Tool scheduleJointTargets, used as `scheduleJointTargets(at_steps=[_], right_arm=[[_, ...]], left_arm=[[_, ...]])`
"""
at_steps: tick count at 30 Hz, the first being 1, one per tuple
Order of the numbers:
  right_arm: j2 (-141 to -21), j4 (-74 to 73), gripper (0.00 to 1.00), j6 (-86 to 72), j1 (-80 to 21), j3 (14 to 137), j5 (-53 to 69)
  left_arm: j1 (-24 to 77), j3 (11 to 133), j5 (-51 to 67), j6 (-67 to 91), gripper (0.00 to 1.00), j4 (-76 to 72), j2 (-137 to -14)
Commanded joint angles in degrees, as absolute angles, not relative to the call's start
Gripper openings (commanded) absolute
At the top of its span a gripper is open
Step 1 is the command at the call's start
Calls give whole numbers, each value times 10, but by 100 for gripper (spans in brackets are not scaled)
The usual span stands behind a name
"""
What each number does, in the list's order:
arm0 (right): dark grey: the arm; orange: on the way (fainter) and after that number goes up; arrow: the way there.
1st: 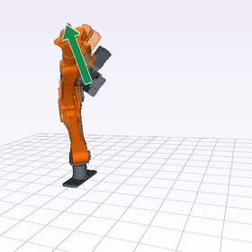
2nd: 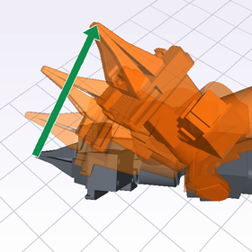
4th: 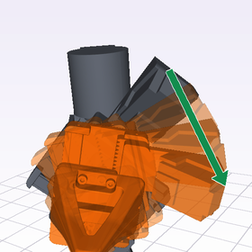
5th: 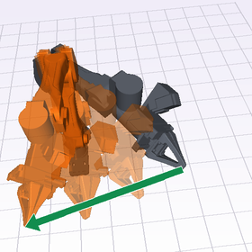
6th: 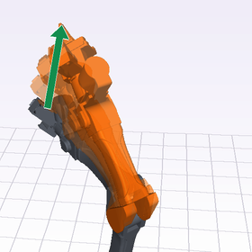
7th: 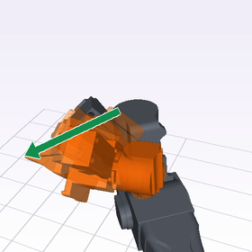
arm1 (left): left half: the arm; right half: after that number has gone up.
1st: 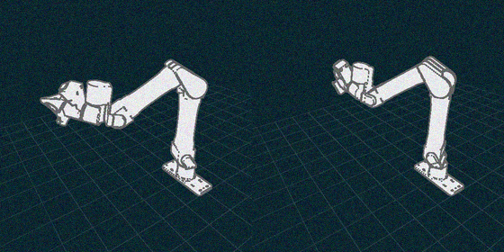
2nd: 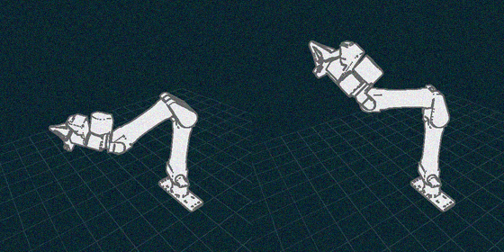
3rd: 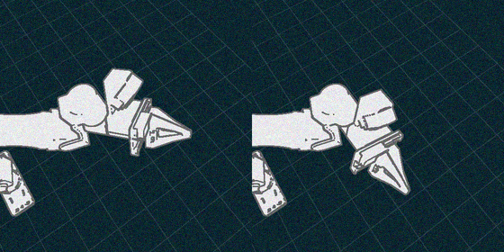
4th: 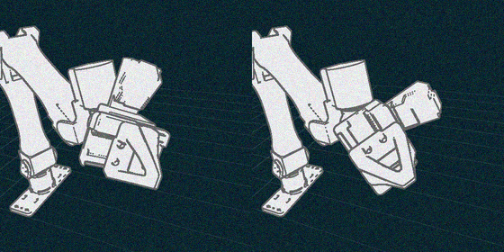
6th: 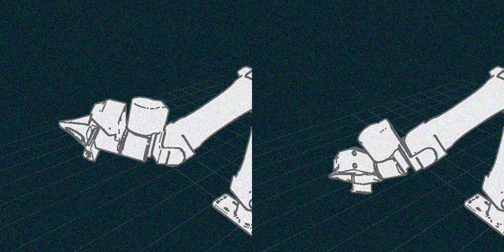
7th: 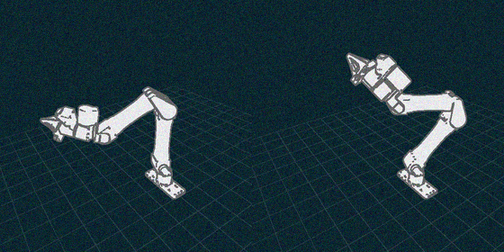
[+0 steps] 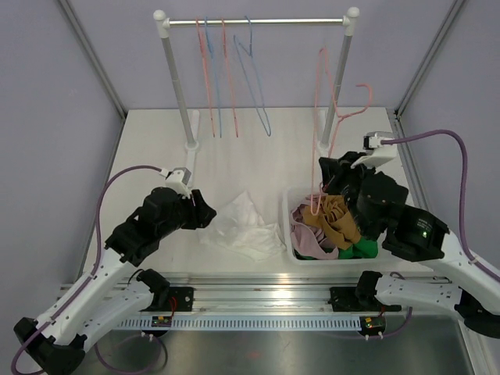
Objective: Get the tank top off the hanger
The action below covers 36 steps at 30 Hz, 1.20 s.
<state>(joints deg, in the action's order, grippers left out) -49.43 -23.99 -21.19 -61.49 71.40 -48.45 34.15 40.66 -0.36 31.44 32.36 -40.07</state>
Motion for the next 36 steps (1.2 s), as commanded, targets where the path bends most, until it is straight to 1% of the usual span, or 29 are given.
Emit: scheduleJointTargets(at_steps=[1,2,3,4,6,7,8,10,12,15,16,17,20,25,26,29,32,36], right_arm=[[-519,-434,0,-263,-619,751,-486],[-538,-454,0,-258,-616,777,-483],[-550,-464,0,-253,-612,793,-476],[-582,-475,0,-244,-605,812,-456],[-621,-511,0,-230,-554,880,-420],[-641,-516,0,-210,-528,901,-358],[-672,-519,0,-204,-499,937,-329],[-712,-512,0,-179,-453,962,-290],[-741,-517,0,-164,-407,1011,-271],[-807,-536,0,-137,-354,1089,-169],[-842,-544,0,-119,-327,1111,-156],[-860,-563,0,-112,-317,1159,-152],[-920,-595,0,-84,-291,1243,-125],[-993,-618,0,-62,-256,1346,-112],[-1020,-630,0,-61,-240,1387,-106],[-1070,-648,0,-51,-224,1460,-101],[-1107,-650,0,-52,-202,1508,-81],[-1137,-644,0,-50,-185,1533,-67]], left_arm=[[348,467,-33,298,57,352,-388],[349,475,-27,288,67,370,-388],[349,485,-23,281,98,378,-388],[350,494,-18,274,99,391,-388],[350,516,-4,254,99,400,-382],[350,521,-4,250,99,405,-379],[350,533,-4,242,99,413,-371],[350,540,-10,233,99,424,-361],[350,540,-18,220,99,428,-345],[349,519,-4,210,99,413,-324],[349,512,-4,209,99,405,-321],[349,505,20,207,99,401,-316],[349,478,31,206,99,384,-305],[349,467,48,203,99,367,-297],[349,465,48,203,99,365,-294],[349,457,49,205,99,364,-284],[349,454,49,206,99,359,-277],[349,453,47,206,99,361,-283]])
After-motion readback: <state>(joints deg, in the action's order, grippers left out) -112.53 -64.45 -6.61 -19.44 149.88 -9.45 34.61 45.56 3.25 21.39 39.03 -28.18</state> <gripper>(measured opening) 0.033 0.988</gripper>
